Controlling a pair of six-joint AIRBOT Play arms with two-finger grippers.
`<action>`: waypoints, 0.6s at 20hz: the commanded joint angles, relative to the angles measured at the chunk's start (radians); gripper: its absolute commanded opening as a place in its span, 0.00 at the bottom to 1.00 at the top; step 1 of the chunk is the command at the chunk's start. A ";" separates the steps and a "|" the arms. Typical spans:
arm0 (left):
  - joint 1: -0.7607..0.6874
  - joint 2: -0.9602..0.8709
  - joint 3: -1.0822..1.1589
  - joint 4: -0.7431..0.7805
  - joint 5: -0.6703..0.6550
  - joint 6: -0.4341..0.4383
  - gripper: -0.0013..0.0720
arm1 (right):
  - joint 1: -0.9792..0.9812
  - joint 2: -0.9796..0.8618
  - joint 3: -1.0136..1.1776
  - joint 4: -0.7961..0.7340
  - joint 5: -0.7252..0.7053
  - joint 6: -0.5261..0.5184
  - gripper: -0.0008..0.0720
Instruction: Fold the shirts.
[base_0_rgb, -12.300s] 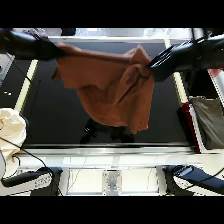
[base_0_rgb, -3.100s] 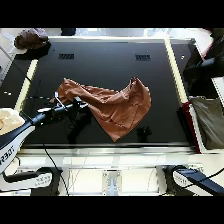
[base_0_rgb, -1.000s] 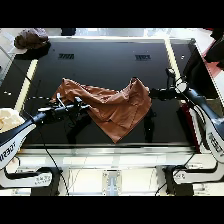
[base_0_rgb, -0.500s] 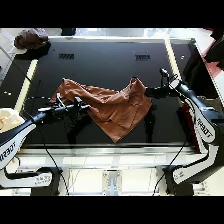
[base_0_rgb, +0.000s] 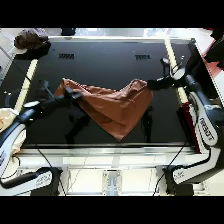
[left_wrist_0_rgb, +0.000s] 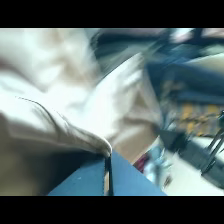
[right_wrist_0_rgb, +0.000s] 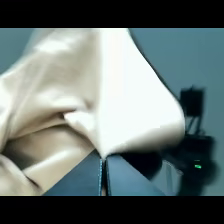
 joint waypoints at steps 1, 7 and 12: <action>0.128 0.192 0.111 -0.009 -0.085 0.028 0.03 | 0.000 0.163 0.156 -0.102 0.303 -0.013 0.04; 0.278 0.626 0.283 -0.009 -0.039 0.028 0.03 | 0.000 0.615 0.386 -0.116 0.569 -0.011 0.03; 0.429 0.860 0.354 0.024 0.163 0.028 0.03 | 0.000 0.858 0.558 -0.185 0.571 0.021 0.03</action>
